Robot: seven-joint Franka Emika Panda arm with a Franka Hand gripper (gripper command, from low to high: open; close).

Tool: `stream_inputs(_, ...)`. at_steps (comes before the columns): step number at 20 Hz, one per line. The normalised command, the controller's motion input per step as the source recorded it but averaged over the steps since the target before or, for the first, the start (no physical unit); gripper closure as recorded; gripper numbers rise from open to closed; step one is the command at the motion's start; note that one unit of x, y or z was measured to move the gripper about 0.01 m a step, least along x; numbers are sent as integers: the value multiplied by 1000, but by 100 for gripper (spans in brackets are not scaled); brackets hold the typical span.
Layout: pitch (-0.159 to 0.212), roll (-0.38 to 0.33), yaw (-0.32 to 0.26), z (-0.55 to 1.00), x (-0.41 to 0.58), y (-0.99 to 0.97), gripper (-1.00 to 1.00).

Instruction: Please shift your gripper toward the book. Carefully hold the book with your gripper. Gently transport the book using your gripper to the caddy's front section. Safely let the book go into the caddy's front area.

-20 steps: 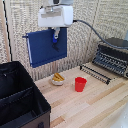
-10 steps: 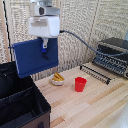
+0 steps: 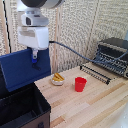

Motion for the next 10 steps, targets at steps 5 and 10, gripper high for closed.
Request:
stream_inputs(5, 25, -11, -73, 24, -95, 784, 100)
stream_inputs(10, 19, -9, -65, 0, -39, 718, 100)
